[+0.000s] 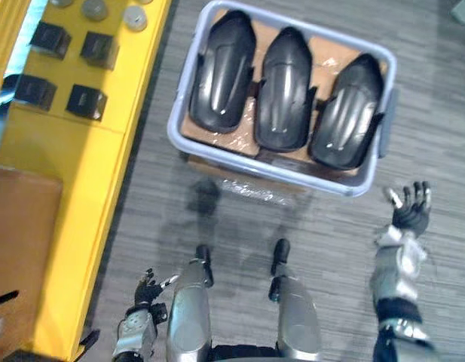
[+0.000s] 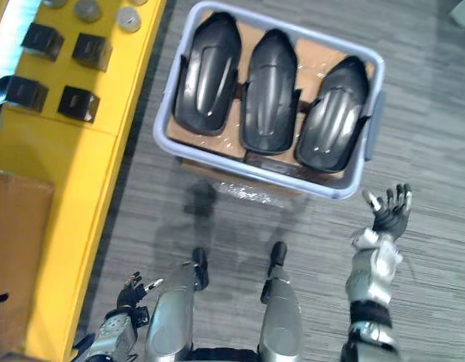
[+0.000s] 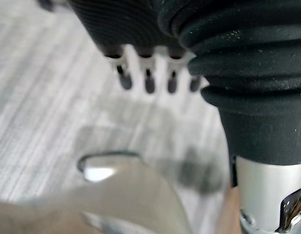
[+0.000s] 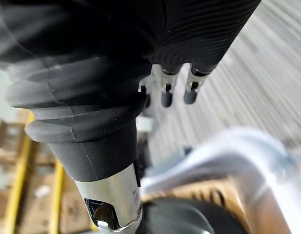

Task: Walk over and take plastic housings, then place them on the shelf

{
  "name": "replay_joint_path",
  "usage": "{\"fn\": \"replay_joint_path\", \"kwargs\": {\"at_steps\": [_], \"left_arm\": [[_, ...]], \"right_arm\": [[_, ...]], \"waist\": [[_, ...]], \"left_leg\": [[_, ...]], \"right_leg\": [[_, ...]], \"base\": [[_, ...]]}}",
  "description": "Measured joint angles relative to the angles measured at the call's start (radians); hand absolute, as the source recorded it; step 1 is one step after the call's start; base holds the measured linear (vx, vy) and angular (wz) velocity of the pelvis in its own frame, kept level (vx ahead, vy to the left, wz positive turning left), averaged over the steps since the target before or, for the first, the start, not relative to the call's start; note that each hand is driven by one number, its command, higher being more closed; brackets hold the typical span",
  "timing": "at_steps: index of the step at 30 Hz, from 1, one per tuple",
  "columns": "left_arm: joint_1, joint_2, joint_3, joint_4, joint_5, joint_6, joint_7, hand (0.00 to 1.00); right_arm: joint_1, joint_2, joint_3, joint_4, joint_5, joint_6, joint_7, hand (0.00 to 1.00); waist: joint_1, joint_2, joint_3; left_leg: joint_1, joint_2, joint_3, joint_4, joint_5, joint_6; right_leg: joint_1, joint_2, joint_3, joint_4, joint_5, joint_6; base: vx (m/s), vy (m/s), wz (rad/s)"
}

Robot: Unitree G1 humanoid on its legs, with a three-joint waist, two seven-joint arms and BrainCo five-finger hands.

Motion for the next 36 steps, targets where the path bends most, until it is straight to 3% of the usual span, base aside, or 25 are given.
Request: {"fn": "replay_joint_path", "kwargs": {"at_steps": [8,11,15,16,23,28,32,36], "left_arm": [[-0.001,-0.020,-0.039,0.038,-0.034,-0.011,-0.011,0.00],[-0.002,-0.041,-0.053,0.039,-0.043,-0.018,-0.012,0.00],[-0.011,-0.068,-0.081,0.060,-0.080,-0.017,-0.012,0.00],[-0.012,-0.068,-0.093,0.073,-0.082,-0.017,-0.013,0.00],[-0.010,-0.069,-0.119,0.075,-0.121,-0.019,-0.026,0.00],[-0.011,-0.096,-0.156,0.077,-0.158,-0.022,-0.043,0.00],[-0.017,-0.110,-0.155,0.073,-0.166,-0.039,-0.053,0.00],[-0.024,-0.125,-0.144,0.051,-0.191,-0.040,-0.054,0.00]], "right_arm": [[-0.215,-0.207,0.014,0.134,-0.017,0.060,-0.020,0.00],[-0.290,-0.275,0.053,0.170,-0.055,0.096,-0.075,0.00],[-0.381,-0.326,0.081,0.212,-0.095,0.156,-0.214,0.00],[-0.423,-0.350,0.082,0.244,-0.095,0.190,-0.261,0.00],[-0.521,-0.419,0.141,0.289,-0.135,0.278,-0.276,0.00],[-0.545,-0.463,0.183,0.304,-0.163,0.318,-0.273,0.00],[-0.550,-0.463,0.208,0.303,-0.167,0.342,-0.257,0.00],[-0.556,-0.466,0.242,0.262,-0.204,0.424,-0.256,0.00]], "waist": [[0.011,0.070,0.000],[0.012,0.103,-0.001],[0.026,0.140,-0.007],[0.026,0.150,-0.009],[0.037,0.159,-0.015],[0.064,0.216,-0.053],[0.077,0.222,-0.058],[0.080,0.222,-0.057]], "left_leg": [[-0.041,-0.022,-0.007,0.038,-0.002,0.027],[-0.045,-0.028,-0.005,0.038,0.001,0.032],[-0.064,-0.031,-0.006,0.028,0.012,0.034],[-0.076,-0.039,-0.015,0.012,0.029,0.035],[-0.076,-0.055,-0.035,-0.026,0.055,0.028],[-0.097,-0.065,-0.038,-0.033,0.063,0.029],[-0.119,-0.063,-0.039,-0.034,0.073,0.022],[-0.143,-0.061,-0.051,-0.010,0.071,0.019]], "right_leg": [[-0.029,-0.027,-0.001,0.034,0.007,0.011],[-0.031,-0.035,-0.002,0.031,0.013,0.020],[-0.051,-0.036,-0.006,0.024,0.020,0.030],[-0.062,-0.041,-0.020,0.020,0.021,0.030],[-0.075,-0.055,-0.052,0.032,0.017,0.026],[-0.125,-0.080,-0.055,0.107,-0.018,0.019],[-0.172,-0.087,-0.055,0.160,-0.043,0.013],[-0.220,-0.101,-0.056,0.254,-0.088,0.005]], "base": [[-0.09,0.048,0.05],[-0.05,0.015,0.02],[-0.04,-0.017,0.04],[-0.03,-0.056,0.16],[-0.02,-0.033,0.11],[-0.03,-0.012,0.08],[-0.01,-0.024,0.02],[-0.02,-0.041,0.10]]}}
